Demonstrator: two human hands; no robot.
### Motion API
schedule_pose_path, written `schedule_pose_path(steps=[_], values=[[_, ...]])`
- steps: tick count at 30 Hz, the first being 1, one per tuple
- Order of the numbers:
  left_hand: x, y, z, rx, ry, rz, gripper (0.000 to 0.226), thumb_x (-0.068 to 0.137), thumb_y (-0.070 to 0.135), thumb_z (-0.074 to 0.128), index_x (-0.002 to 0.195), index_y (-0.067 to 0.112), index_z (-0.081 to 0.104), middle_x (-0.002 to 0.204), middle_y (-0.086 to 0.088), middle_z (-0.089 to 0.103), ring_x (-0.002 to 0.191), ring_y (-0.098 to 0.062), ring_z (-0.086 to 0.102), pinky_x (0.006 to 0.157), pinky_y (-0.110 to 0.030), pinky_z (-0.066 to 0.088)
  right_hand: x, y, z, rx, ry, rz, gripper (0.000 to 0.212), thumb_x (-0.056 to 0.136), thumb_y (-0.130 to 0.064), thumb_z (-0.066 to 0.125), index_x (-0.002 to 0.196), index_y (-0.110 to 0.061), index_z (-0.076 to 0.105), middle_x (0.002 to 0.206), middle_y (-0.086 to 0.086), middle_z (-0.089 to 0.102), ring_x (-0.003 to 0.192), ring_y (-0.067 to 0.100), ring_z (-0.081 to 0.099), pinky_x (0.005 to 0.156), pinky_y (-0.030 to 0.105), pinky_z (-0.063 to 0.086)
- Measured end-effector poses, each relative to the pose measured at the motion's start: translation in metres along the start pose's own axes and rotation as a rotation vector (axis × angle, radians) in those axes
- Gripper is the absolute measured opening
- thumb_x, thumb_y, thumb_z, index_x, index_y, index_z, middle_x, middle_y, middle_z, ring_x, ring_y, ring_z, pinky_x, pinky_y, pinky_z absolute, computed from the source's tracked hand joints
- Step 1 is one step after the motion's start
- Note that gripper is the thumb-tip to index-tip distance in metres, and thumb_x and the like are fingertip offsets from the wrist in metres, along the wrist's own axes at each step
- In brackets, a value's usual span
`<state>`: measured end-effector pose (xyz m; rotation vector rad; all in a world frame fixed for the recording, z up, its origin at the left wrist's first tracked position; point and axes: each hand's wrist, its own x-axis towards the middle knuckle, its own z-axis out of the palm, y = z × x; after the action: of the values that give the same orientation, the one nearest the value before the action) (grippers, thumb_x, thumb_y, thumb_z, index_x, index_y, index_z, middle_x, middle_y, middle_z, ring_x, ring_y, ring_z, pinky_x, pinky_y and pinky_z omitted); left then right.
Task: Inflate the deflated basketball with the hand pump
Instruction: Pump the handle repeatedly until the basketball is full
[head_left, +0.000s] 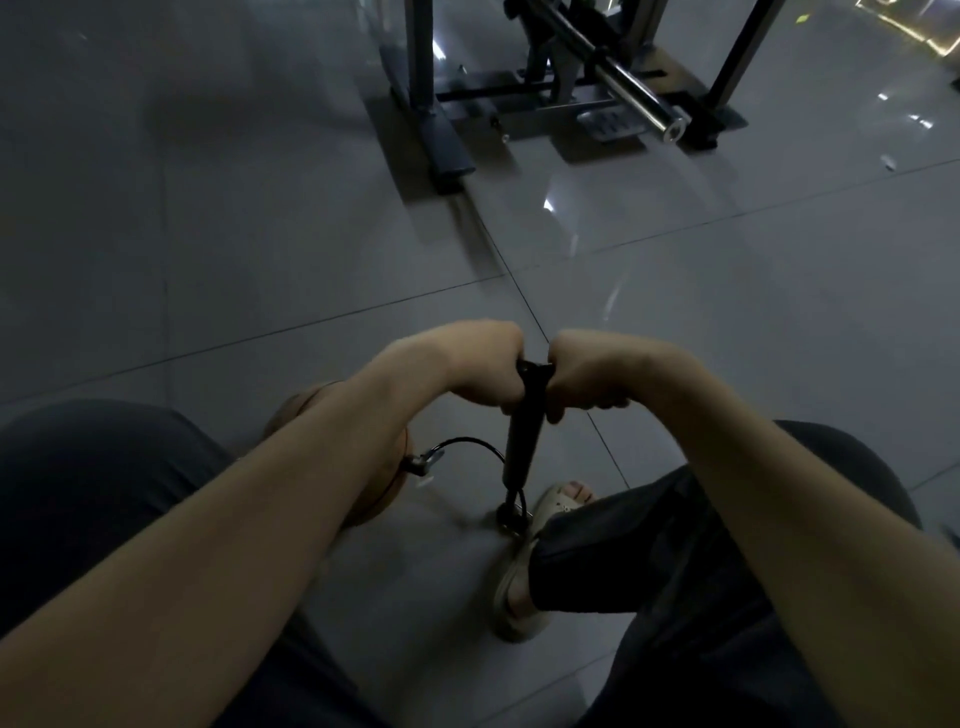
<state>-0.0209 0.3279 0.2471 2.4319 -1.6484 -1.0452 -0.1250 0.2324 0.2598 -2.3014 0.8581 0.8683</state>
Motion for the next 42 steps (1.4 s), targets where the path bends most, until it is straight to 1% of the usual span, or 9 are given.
schedule_pose_path(steps=[11, 15, 21, 24, 26, 29, 33, 37, 42], values=[[0.041, -0.018, 0.106, 0.130, -0.064, -0.040, 0.020, 0.086, 0.025, 0.059, 0.070, 0.017, 0.051, 0.070, -0.001, 0.057, 0.059, -0.017, 0.053, 0.049, -0.029, 0.038, 0.066, 0.034, 0.100, -0.119, -0.013, 0.048, 0.019, 0.085, -0.021, 0.061, 0.072, -0.015, 0.049, 0.073, 0.005, 0.056, 0.066, 0.023, 0.057, 0.059, 0.031, 0.046], [0.042, -0.024, 0.136, 0.147, -0.068, -0.038, 0.025, 0.087, 0.025, 0.058, 0.068, 0.018, 0.043, 0.072, -0.001, 0.054, 0.068, -0.025, 0.053, 0.058, -0.031, 0.042, 0.075, 0.039, 0.125, -0.174, -0.031, 0.042, 0.014, 0.085, -0.025, 0.058, 0.081, -0.014, 0.051, 0.084, 0.006, 0.059, 0.079, 0.028, 0.060, 0.068, 0.033, 0.048], [0.036, -0.022, 0.141, 0.137, -0.101, -0.027, 0.018, 0.088, 0.026, 0.058, 0.076, 0.015, 0.050, 0.083, -0.007, 0.063, 0.073, -0.028, 0.057, 0.063, -0.035, 0.050, 0.071, 0.041, 0.131, -0.201, -0.049, 0.041, 0.017, 0.087, -0.029, 0.060, 0.090, -0.014, 0.052, 0.087, 0.006, 0.057, 0.080, 0.028, 0.057, 0.071, 0.034, 0.048], [0.031, -0.013, 0.128, 0.165, -0.228, -0.020, 0.021, 0.088, 0.028, 0.063, 0.074, 0.015, 0.054, 0.072, -0.003, 0.057, 0.069, -0.026, 0.060, 0.063, -0.034, 0.052, 0.060, 0.037, 0.128, -0.203, -0.165, 0.059, 0.017, 0.085, -0.023, 0.066, 0.083, -0.010, 0.055, 0.071, 0.005, 0.051, 0.072, 0.027, 0.055, 0.066, 0.033, 0.047], [0.026, -0.007, 0.100, 0.136, -0.247, -0.015, 0.015, 0.088, 0.026, 0.066, 0.085, 0.012, 0.064, 0.074, -0.003, 0.059, 0.064, -0.021, 0.055, 0.054, -0.030, 0.043, 0.047, 0.030, 0.100, -0.160, -0.188, 0.059, 0.022, 0.084, -0.019, 0.071, 0.070, -0.011, 0.056, 0.060, 0.004, 0.050, 0.054, 0.021, 0.052, 0.050, 0.026, 0.044], [0.013, 0.001, 0.038, 0.001, -0.138, 0.016, 0.017, 0.088, 0.024, 0.068, 0.094, 0.009, 0.071, 0.072, -0.003, 0.060, 0.067, -0.021, 0.055, 0.054, -0.028, 0.040, 0.021, 0.019, 0.033, -0.042, -0.132, 0.042, 0.020, 0.082, -0.018, 0.073, 0.070, -0.010, 0.059, 0.057, 0.002, 0.049, 0.044, 0.015, 0.042, 0.042, 0.024, 0.037], [-0.006, 0.003, -0.013, -0.050, -0.004, 0.027, 0.011, 0.083, 0.023, 0.072, 0.084, 0.012, 0.071, 0.068, -0.002, 0.059, 0.062, -0.019, 0.053, 0.056, -0.031, 0.041, -0.006, 0.003, -0.013, 0.034, 0.009, -0.025, 0.015, 0.079, -0.015, 0.075, 0.075, -0.004, 0.064, 0.055, 0.002, 0.048, 0.043, 0.016, 0.039, 0.043, 0.025, 0.034], [0.005, -0.003, 0.017, 0.077, -0.058, -0.033, 0.016, 0.087, 0.026, 0.066, 0.077, 0.016, 0.061, 0.071, 0.000, 0.060, 0.061, -0.016, 0.054, 0.055, -0.028, 0.043, 0.010, -0.005, 0.023, -0.039, -0.009, 0.018, 0.010, 0.082, -0.014, 0.071, 0.083, -0.004, 0.068, 0.060, 0.004, 0.053, 0.045, 0.015, 0.044, 0.041, 0.023, 0.037], [0.036, -0.013, 0.069, 0.148, -0.023, -0.035, 0.016, 0.086, 0.030, 0.063, 0.080, 0.017, 0.057, 0.077, -0.001, 0.062, 0.064, -0.018, 0.057, 0.059, -0.030, 0.047, 0.048, 0.018, 0.067, -0.093, 0.035, 0.040, 0.015, 0.080, -0.017, 0.068, 0.067, -0.011, 0.062, 0.061, 0.004, 0.058, 0.049, 0.018, 0.051, 0.048, 0.026, 0.040]])
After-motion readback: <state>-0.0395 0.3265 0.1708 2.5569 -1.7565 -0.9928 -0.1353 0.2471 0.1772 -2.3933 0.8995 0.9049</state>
